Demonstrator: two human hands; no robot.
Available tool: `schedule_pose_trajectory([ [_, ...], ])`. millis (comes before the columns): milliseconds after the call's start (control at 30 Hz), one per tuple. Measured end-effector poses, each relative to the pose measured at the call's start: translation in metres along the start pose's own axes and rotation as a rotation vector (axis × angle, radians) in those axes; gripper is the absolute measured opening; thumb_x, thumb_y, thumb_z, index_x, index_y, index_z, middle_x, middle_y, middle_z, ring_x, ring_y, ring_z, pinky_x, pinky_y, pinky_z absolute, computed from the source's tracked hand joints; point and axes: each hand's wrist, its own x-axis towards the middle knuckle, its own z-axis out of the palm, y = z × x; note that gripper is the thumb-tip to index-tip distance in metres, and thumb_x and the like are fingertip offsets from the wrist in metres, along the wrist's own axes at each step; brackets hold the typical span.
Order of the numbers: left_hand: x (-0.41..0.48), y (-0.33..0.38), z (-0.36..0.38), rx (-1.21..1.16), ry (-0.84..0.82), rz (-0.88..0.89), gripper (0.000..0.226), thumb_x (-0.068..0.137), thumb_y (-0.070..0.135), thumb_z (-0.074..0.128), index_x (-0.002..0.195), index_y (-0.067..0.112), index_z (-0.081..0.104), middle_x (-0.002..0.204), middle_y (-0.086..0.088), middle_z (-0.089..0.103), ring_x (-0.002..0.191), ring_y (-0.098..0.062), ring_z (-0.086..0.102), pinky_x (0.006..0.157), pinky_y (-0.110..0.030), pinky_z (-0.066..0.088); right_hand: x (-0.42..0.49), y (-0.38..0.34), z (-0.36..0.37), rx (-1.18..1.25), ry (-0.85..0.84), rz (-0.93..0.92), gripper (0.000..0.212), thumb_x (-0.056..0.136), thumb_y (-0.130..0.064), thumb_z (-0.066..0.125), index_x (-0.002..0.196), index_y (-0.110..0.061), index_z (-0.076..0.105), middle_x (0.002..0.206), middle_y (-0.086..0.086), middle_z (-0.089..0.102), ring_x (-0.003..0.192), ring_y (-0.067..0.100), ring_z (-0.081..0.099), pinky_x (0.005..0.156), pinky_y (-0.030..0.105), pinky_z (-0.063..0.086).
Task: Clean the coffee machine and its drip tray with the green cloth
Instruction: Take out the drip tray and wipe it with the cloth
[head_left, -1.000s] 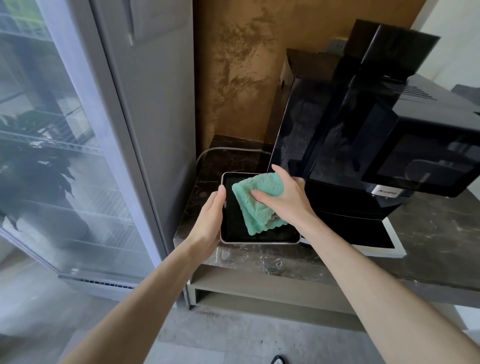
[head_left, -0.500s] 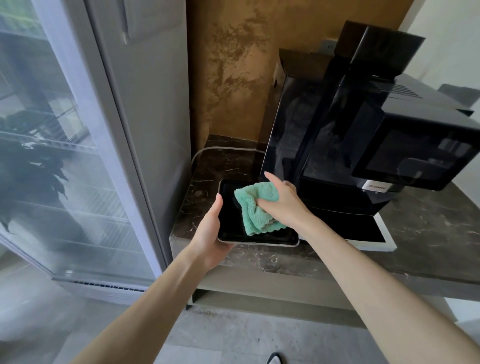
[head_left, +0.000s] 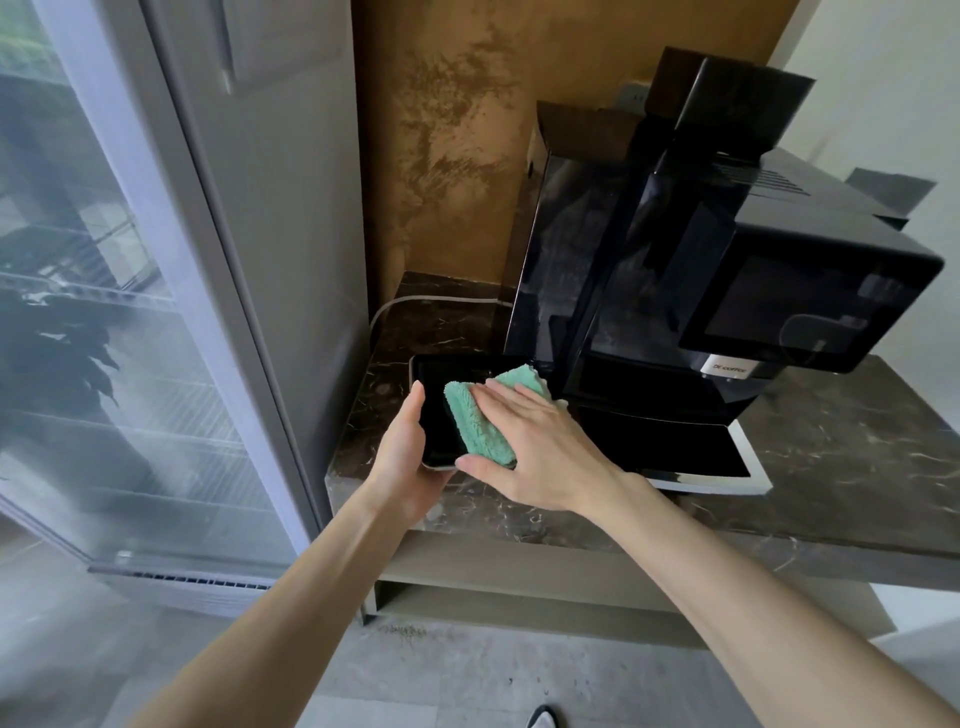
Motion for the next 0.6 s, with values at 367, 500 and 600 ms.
schedule_pose_trajectory([
  [367, -0.001, -0.009, -0.008, -0.009, 0.073, -0.032, 0.041, 0.106, 0.050, 0.046, 0.127, 0.022, 0.067, 0.113, -0.006, 0.078, 0.100, -0.024, 0.074, 0.078, -0.037, 0.056, -0.003, 0.011, -0.018, 0.975, 0.279, 0.474, 0.019, 0.103, -0.027, 0.056, 0.098, -0.021, 0.073, 0.100, 0.003, 0.077, 0.095, 0.020, 0.072, 0.078, 0.028, 0.056],
  [500, -0.002, -0.009, -0.010, 0.055, 0.032, -0.032, 0.046, 0.105, 0.056, 0.045, 0.134, 0.026, 0.065, 0.125, -0.004, 0.074, 0.115, -0.026, 0.068, 0.088, -0.039, 0.055, 0.009, 0.018, -0.044, 1.251, 0.730, 0.675, 0.019, 0.106, -0.033, 0.052, 0.110, -0.021, 0.066, 0.106, -0.003, 0.073, 0.094, 0.011, 0.072, 0.071, 0.026, 0.060],
  [600, -0.009, -0.009, -0.006, 0.091, -0.006, -0.029, 0.041, 0.105, 0.057, 0.043, 0.123, 0.030, 0.067, 0.120, -0.002, 0.076, 0.105, -0.023, 0.072, 0.081, -0.038, 0.056, 0.017, 0.023, -0.051, 0.869, 0.743, 0.564, 0.033, 0.107, -0.034, 0.048, 0.134, -0.020, 0.062, 0.121, -0.009, 0.069, 0.106, 0.006, 0.065, 0.086, 0.010, 0.050],
])
